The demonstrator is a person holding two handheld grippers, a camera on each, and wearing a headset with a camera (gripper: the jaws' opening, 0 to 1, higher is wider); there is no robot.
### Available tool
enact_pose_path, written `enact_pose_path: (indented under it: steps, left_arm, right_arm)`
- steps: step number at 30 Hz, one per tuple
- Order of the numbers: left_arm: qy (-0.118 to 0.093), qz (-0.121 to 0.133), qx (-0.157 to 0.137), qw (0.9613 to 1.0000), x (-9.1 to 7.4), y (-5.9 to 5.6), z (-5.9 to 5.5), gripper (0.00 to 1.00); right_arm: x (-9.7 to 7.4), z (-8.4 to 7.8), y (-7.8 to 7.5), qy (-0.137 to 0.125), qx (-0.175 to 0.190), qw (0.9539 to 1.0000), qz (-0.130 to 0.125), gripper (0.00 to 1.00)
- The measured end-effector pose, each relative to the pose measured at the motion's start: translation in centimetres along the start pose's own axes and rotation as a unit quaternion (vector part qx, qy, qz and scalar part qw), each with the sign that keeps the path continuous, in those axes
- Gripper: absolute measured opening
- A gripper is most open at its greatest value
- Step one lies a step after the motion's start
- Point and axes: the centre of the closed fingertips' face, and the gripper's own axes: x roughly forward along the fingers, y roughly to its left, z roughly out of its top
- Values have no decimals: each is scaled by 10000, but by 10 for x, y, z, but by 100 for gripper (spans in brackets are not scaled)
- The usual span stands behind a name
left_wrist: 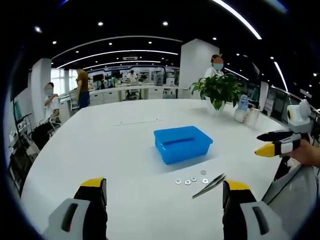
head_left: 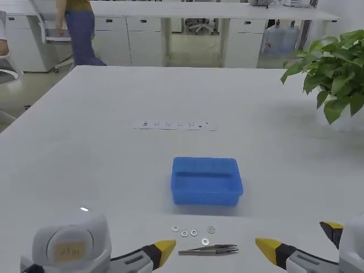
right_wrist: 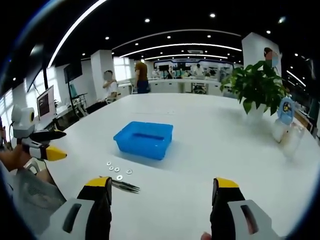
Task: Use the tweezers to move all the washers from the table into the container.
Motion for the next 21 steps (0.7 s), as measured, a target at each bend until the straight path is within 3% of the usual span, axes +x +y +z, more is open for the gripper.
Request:
enact_pose_path:
  steps: [5, 10, 11, 13, 16, 21]
  left_arm:
    - [129, -226, 154, 9995, 4, -10, -1, 95]
    - [187, -635, 320, 9973, 13, -26, 5, 80]
    - [285, -901, 395, 9947, 16, -36, 3, 75]
    - [465, -1116, 584, 9909, 20, -45, -1, 60]
    - [528, -1339, 849, 9859, 25, -55, -1, 43]
    - [794, -1755, 1140, 9746, 38, -70, -9, 27]
  right_arm:
    - [1, 0, 0, 13, 35, 10000, 23, 80]
    - [1, 2, 0, -18, 120, 9999, 79, 79]
    - [1, 2, 0, 0, 97, 9999, 84, 78]
    - [0, 2, 1, 7, 74, 9999, 79, 77]
    - [0, 3, 2, 18, 76, 9999, 96, 77]
    - [1, 4, 6, 60, 93, 9998, 142, 76]
